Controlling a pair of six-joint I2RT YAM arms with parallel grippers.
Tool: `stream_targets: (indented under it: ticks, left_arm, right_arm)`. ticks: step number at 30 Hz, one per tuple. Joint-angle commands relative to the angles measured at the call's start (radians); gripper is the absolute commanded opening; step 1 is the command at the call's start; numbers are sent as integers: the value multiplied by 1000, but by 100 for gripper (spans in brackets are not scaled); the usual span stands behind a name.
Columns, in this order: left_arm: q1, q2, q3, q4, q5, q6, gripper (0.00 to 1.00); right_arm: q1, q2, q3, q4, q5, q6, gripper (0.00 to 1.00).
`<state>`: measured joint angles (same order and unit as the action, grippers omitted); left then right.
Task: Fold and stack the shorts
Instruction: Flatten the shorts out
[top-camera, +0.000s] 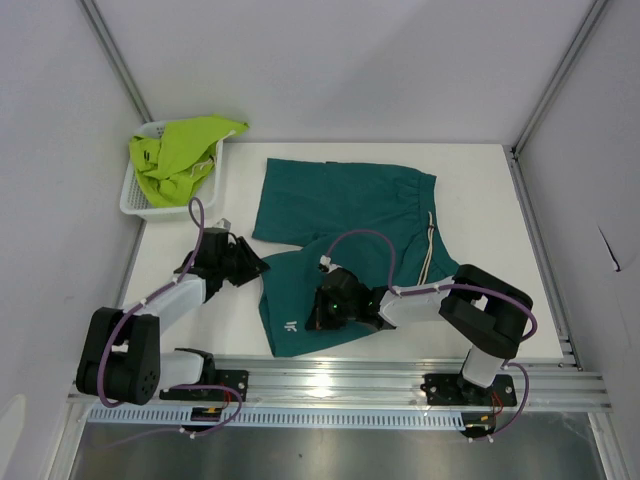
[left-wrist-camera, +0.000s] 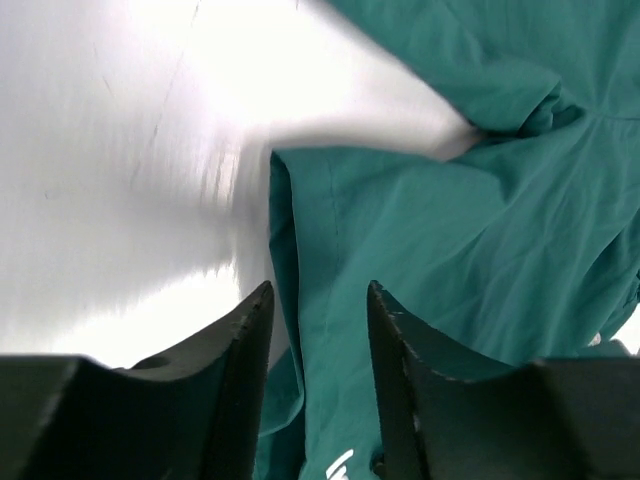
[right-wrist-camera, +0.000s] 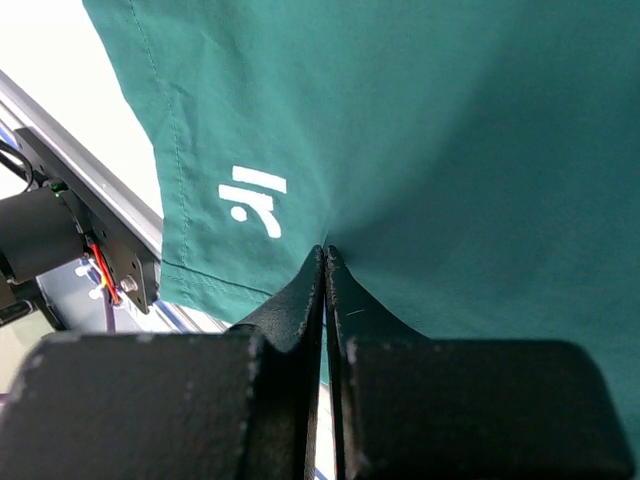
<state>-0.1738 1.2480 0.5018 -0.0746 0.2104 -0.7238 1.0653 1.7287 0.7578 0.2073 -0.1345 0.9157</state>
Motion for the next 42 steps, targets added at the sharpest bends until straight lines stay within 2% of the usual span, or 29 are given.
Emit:
stream_targets:
  ticks: [1,6,14,19,22,28,31,32,42]
  left_arm:
    - [30,27,49,68,41,14,44]
    - [48,86,61,139,80,15,36]
    - [57,163,70,180,70,9,32]
    - [63,195,84,208,61,9,43]
    - [65,211,95,220,35,9,45]
    - [74,271,145,220,73,1,33]
    - [76,275,150,223,78,-2,15]
    - [76,274,153,222,76,-2,0]
    - [77,232,184,139,-28,50,0]
  right_arm:
    - [13,8,28,-20,36,-11,0]
    - [18,20,25,-16,36,-9,0]
    - [22,23,23,-6,38,-6,0]
    - [25,25,23,-6,41,-6,0]
    - [27,26,21,-6,42,-8,0]
    - [32,35,17,-6,44,-6,0]
    - [33,37,14,-5,45,-5,0]
    - [33,37,12,-2,45,-3,0]
    - [38,43,-6,18,44,6,0]
